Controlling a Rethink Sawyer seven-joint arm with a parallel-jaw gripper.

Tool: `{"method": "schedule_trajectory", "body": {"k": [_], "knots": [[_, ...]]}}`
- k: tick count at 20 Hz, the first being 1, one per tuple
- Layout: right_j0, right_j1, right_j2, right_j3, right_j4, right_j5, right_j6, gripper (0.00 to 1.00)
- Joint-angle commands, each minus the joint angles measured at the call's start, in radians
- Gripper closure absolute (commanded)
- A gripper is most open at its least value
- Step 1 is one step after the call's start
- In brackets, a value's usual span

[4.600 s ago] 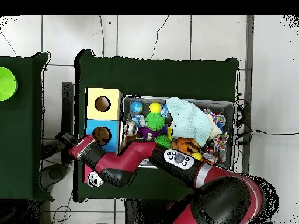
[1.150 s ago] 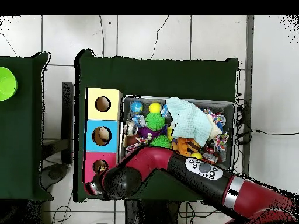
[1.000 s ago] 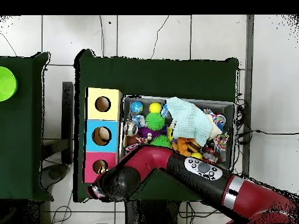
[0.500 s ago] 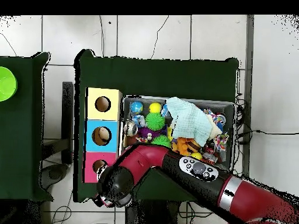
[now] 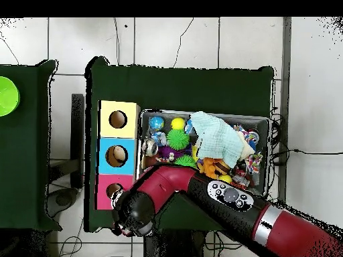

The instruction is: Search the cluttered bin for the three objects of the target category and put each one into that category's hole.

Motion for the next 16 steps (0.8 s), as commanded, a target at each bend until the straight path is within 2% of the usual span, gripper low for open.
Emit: {"method": "schedule_trajectory", "body": {"k": [1, 4, 6, 9, 11, 14, 16], "knots": [[-0.029, -0.012, -0.028, -0.078, -0.126, -0.111, -0.15, 1.0], [-0.018, -0.014, -0.018, -0.098, -0.142, -0.142, -0.14, 1.0], [-0.021, -0.01, -0.023, -0.106, -0.184, -0.178, -0.148, 1.0], [-0.017, -0.028, -0.016, -0.121, -0.307, -0.282, -0.158, 1.0], [-0.011, -0.055, -0.011, -0.129, -0.351, -0.322, -0.145, 1.0], [-0.013, -0.082, -0.003, -0.137, -0.357, -0.345, -0.125, 1.0], [-0.027, -0.097, 0.013, -0.133, -0.331, -0.358, -0.109, 1.0]]}}
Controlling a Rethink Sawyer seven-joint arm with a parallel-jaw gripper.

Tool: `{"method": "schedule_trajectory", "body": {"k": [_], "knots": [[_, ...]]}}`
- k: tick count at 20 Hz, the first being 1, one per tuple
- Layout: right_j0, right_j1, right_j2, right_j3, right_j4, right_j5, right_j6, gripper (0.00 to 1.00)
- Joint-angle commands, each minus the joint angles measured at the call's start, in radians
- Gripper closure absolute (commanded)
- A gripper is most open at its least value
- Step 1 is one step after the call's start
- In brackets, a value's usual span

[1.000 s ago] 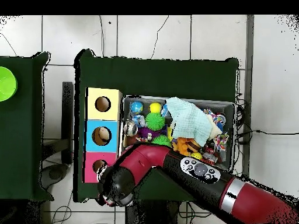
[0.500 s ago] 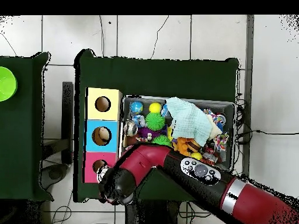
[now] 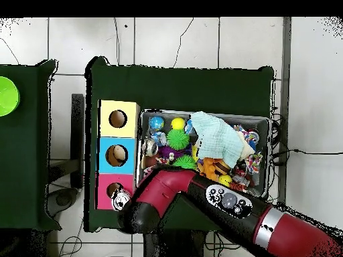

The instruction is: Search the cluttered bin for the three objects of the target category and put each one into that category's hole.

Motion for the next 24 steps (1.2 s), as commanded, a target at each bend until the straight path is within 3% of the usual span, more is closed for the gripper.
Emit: {"method": "schedule_trajectory", "body": {"k": [1, 4, 7, 12, 19, 24], "knots": [[-0.038, -0.086, 0.024, -0.145, -0.102, -0.171, -0.085, 1.0], [-0.077, -0.12, 0.054, -0.13, -0.048, -0.128, -0.143, 1.0], [-0.09, -0.164, 0.064, -0.121, 0.012, -0.089, -0.128, 1.0], [-0.114, -0.182, 0.084, -0.123, 0.046, -0.075, -0.145, 1.0], [-0.126, -0.292, 0.102, -0.079, 0.097, -0.121, -0.036, 1.0], [-0.097, -0.335, 0.055, -0.06, 0.109, -0.161, 0.043, 1.0]]}}
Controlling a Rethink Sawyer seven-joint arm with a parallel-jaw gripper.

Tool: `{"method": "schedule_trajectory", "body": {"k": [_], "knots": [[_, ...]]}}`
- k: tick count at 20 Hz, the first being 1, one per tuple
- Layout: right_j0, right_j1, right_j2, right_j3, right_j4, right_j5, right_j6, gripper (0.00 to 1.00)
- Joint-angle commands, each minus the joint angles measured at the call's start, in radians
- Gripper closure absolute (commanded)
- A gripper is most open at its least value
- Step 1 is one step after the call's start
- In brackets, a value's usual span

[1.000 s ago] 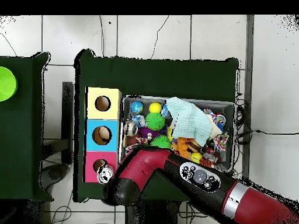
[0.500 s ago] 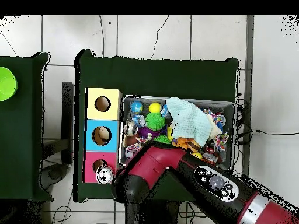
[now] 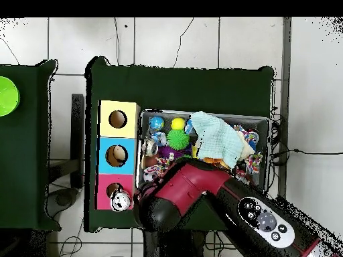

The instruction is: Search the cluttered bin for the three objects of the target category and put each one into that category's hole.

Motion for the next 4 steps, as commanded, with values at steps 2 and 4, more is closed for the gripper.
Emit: {"method": "schedule_trajectory", "body": {"k": [2, 4], "knots": [[0.031, -0.103, -0.017, -0.051, 0.029, -0.089, 0.036, 1.0], [0.047, -0.102, -0.032, -0.06, 0.026, -0.091, 0.028, 1.0]]}}
